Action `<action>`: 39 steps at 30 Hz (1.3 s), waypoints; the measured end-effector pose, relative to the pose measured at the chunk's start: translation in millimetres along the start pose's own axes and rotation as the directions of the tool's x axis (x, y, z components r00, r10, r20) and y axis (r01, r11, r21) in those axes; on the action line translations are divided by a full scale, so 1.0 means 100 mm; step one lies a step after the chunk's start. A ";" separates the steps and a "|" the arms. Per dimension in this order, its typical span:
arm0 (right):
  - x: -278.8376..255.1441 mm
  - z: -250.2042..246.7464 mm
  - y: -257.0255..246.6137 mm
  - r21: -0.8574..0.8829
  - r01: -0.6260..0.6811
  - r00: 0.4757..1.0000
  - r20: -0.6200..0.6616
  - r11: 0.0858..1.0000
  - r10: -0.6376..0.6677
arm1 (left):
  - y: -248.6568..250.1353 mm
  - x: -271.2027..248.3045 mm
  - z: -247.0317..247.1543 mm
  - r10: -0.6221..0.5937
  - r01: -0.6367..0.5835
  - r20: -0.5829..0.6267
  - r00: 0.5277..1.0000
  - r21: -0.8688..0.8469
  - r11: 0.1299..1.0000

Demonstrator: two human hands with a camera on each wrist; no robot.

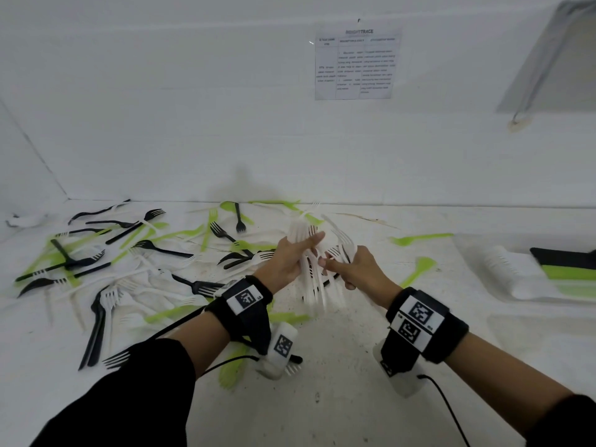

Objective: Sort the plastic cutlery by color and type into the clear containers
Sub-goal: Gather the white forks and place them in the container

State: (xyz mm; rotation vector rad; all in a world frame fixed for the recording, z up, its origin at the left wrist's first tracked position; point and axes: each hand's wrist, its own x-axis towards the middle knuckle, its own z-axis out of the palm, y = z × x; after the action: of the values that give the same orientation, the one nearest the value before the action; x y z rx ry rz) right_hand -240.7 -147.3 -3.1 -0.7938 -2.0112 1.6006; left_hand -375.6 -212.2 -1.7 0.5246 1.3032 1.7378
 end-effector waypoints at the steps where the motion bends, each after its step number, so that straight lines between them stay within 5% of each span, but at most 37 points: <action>1: -0.01 0.01 0.00 0.009 0.002 1.000 0.016 1.000 -0.002 | 0.00 -0.01 0.01 -0.015 0.015 -0.002 1.000 -0.021 1.000; 7: -0.03 -0.03 0.02 0.055 -0.034 0.993 -0.113 0.998 0.040 | -0.03 0.00 -0.03 0.017 -0.024 -0.079 0.997 -0.087 0.996; 12: 0.01 -0.07 0.01 0.064 0.025 0.999 -0.036 0.998 -0.023 | -0.04 -0.05 0.05 -0.061 0.061 -0.022 0.998 0.030 0.998; 17: 0.03 0.01 0.02 0.078 0.055 0.993 -0.107 0.995 -0.047 | -0.08 -0.05 0.11 -0.095 0.095 -0.032 0.995 0.005 0.995; 26: -0.03 -0.02 0.09 -0.041 0.080 0.972 -0.217 0.996 -0.087 | -0.06 -0.05 0.01 -0.222 0.213 -0.095 0.970 -0.099 0.972; 33: -0.01 0.01 0.08 -0.274 0.157 0.943 -0.245 0.949 -0.226 | -0.07 -0.05 0.13 -0.172 0.161 -0.160 0.972 -0.076 0.984; 39: 0.06 0.02 0.01 -0.243 0.169 0.951 -0.213 0.955 -0.223 | -0.12 -0.05 0.12 -0.183 0.173 -0.128 0.975 -0.084 0.981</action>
State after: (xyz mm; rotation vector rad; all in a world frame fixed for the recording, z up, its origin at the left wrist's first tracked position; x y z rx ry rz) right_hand -246.6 -144.3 -4.8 -0.7937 -2.0424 1.1253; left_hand -359.6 -208.7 -7.3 0.2436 1.3333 1.6864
